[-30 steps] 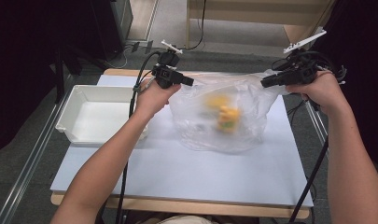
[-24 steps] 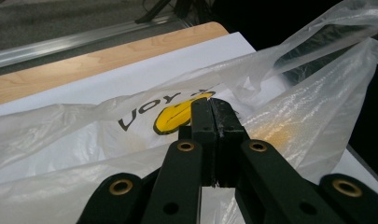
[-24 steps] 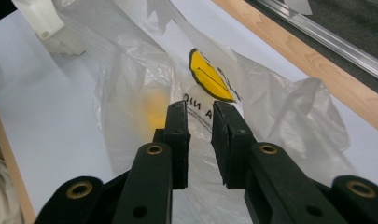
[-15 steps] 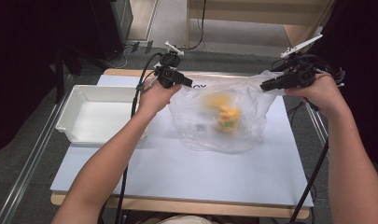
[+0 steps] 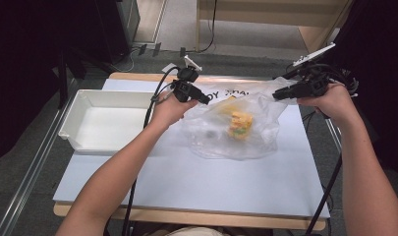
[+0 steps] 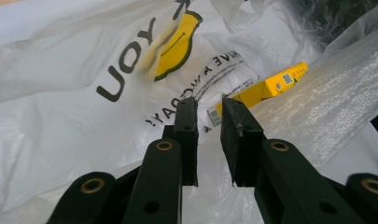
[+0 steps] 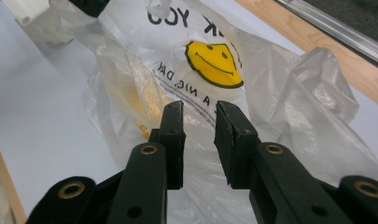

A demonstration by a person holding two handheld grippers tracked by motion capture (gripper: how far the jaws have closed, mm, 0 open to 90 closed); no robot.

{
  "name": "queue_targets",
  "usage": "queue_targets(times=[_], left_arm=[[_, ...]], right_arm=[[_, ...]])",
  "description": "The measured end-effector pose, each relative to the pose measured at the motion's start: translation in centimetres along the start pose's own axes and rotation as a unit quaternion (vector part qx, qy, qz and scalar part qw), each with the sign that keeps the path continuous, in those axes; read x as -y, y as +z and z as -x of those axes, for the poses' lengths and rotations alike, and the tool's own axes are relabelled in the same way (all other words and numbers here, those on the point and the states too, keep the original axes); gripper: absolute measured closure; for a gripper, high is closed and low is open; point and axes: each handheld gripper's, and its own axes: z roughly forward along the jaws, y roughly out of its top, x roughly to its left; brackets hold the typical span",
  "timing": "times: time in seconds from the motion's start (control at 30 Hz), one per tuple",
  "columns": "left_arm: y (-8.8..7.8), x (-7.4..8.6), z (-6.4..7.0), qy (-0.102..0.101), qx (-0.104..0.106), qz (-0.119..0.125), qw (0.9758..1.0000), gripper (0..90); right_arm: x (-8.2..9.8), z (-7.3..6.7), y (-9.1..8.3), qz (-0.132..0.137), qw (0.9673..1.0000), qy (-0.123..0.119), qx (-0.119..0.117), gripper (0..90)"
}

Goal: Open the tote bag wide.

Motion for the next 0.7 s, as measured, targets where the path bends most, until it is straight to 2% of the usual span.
queue_targets(times=[0.13,0.2,0.27,0.37,0.53,0.6,0.7], left_arm=[[0.4,0.0,0.4,0.004,0.006,-0.008,0.9999,79.3],[0.5,0.2,0.4,0.008,0.006,-0.013,0.9999,80.6],[0.5,0.3,0.3,0.01,0.004,-0.02,0.9997,82.4],[0.2,0.6,0.0,0.007,0.013,-0.018,0.9997,85.3],[-0.8,0.3,0.2,0.003,0.016,0.025,0.9996,85.0],[-0.9,0.1,0.5,0.008,0.012,0.032,0.9994,84.8],[-0.2,-0.1,0.6,0.008,0.006,0.023,0.9997,84.2]], right_arm=[[-0.4,-0.2,0.1,0.013,0.9999,0.004,0.009,74.3],[-0.3,-0.2,0.3,0.009,0.9998,0.006,0.016,75.9],[0.0,0.0,0.6,0.001,0.9998,0.013,0.012,76.7],[0.6,-0.1,0.9,-0.014,0.9997,0.021,0.006,78.3],[1.6,-0.8,0.7,-0.021,0.9996,0.021,0.004,79.0],[1.9,-1.3,0.8,-0.024,0.9996,0.018,0.004,79.0],[2.5,-1.9,1.1,-0.028,0.9995,0.013,0.002,79.0]])
